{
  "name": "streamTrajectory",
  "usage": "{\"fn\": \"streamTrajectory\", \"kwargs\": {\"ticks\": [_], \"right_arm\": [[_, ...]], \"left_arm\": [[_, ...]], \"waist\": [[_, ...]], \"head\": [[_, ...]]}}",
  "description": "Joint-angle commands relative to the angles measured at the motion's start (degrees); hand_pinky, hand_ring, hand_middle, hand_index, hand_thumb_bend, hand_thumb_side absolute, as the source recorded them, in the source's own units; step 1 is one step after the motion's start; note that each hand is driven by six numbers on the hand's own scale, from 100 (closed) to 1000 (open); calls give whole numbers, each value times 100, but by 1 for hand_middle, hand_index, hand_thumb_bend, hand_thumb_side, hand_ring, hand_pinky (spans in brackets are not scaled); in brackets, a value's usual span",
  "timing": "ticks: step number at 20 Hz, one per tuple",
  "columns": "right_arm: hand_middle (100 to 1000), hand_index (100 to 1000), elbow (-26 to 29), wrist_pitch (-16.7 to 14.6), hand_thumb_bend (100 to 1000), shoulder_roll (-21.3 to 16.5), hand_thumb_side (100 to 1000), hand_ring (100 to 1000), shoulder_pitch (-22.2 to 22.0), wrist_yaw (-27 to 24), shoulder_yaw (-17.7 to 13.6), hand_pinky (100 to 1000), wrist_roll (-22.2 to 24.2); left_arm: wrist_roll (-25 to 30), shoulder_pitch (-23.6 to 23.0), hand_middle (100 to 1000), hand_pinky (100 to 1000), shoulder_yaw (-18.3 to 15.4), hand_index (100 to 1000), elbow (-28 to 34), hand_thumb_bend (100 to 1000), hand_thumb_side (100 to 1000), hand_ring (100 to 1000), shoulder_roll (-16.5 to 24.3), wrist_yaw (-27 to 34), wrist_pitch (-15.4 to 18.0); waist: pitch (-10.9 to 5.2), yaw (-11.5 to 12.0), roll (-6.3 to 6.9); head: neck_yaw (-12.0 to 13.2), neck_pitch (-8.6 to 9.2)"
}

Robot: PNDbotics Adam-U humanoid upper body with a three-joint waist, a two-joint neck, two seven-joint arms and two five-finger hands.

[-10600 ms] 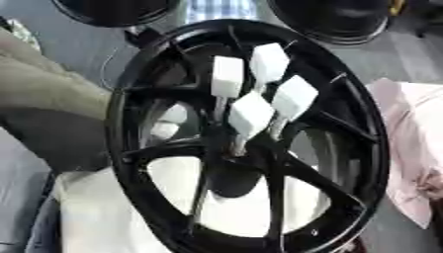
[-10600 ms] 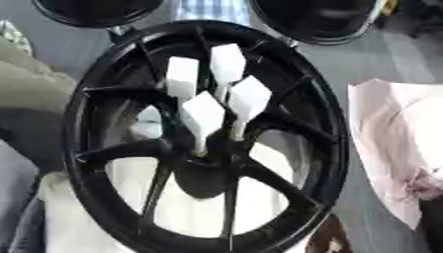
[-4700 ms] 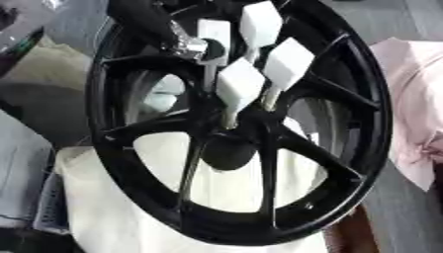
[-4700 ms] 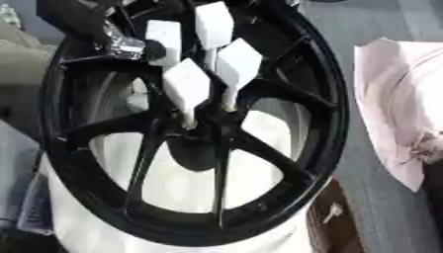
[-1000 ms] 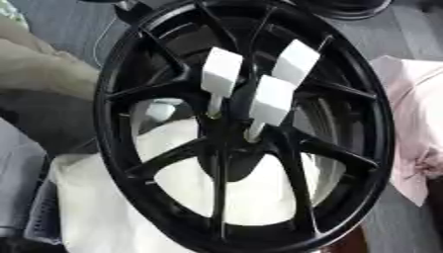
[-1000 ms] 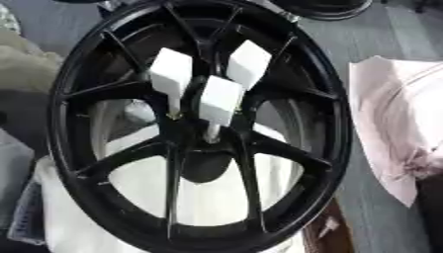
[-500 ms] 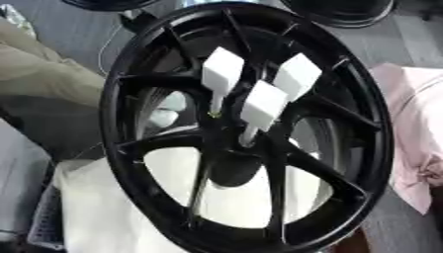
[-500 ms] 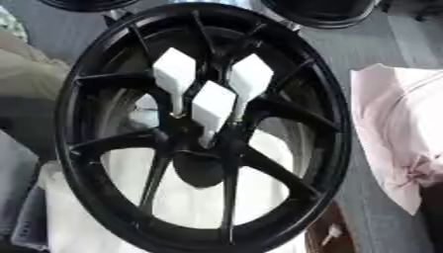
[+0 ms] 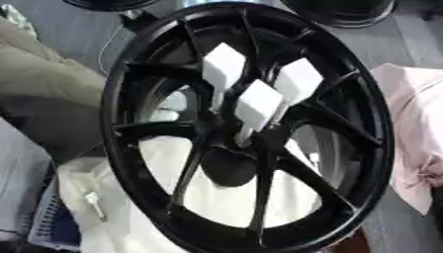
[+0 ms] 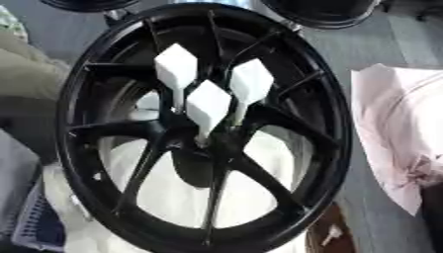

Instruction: Pull the pin out of the wheel hub.

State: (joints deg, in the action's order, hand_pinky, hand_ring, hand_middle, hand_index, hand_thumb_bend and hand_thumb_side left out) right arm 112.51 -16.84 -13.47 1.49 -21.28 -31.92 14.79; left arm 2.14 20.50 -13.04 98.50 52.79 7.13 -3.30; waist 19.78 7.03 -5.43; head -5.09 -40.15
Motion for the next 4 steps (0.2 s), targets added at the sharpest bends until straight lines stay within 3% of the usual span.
{"fn": "streamTrajectory", "kwargs": {"ticks": [1,4], "right_arm": [[750,826,85,-20,100,-207,614,842,20,-67,6,897,26],[750,826,85,-34,100,-222,613,842,19,-112,21,897,42]], "left_arm": [[-162,203,535,447,106,745,368,100,693,579,-114,1279,379],[-152,307,544,452,203,748,527,100,688,584,-318,2285,662]], "waist": [[-140,-20,19],[-155,-40,1]], "head": [[37,74],[44,83]]}}
